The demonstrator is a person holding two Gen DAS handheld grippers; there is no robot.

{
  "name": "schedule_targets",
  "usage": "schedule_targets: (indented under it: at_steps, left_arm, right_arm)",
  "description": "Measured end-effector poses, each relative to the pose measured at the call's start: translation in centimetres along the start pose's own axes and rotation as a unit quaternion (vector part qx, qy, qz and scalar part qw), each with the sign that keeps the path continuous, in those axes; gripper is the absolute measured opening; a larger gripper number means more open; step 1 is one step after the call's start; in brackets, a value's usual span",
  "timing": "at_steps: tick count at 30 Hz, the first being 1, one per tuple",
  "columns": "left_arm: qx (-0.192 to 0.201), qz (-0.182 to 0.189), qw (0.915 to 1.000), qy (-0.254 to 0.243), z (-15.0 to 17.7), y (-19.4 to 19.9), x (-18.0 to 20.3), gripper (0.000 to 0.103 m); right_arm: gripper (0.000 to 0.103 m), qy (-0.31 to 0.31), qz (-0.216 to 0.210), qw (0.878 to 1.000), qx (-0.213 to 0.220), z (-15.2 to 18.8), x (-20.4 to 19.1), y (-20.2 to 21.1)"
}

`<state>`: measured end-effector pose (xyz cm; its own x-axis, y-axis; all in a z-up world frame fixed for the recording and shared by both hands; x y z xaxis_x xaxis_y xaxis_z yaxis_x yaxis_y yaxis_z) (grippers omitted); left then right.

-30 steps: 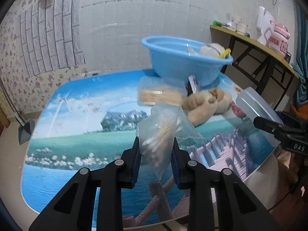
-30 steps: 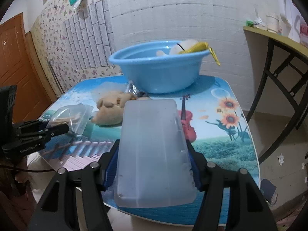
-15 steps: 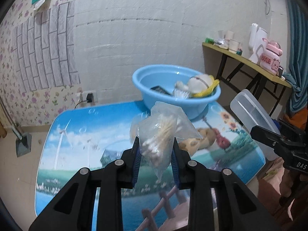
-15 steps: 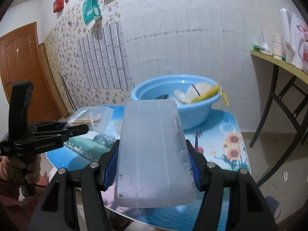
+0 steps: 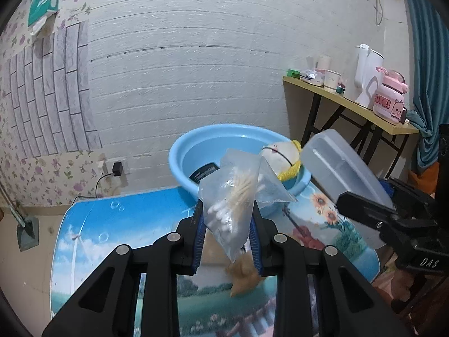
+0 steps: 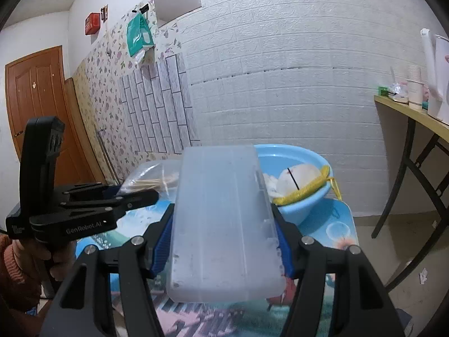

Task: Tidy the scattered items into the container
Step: 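Carry the swab bag in the left tool and clear box in the right tool over the basin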

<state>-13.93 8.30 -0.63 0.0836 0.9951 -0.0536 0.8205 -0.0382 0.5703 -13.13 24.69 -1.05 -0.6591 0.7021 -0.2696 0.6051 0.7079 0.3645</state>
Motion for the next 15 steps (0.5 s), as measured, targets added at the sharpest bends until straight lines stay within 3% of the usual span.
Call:
schedule_targets:
  at_steps: [15]
  left_arm:
    - [-0.021, 0.000, 0.9996, -0.020, -4.2, -8.2, 2.8, 0.027]
  right_arm:
    - [0.061, -0.019, 0.013, 1.000, -0.012, -2.5, 6.0, -5.9]
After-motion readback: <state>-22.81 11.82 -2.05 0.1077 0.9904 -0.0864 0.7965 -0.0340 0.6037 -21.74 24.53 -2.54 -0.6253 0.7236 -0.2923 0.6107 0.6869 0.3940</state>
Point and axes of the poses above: each gripper's, at about its wrist camera, not at the fingertips, and y roughly against the way its jaws point, x to its right, z to its underside, the point moved 6 cm from there along -y, roughly the way its jaws point, and after that the axes turned 13 degrees about -z, right-handed, at the moved point
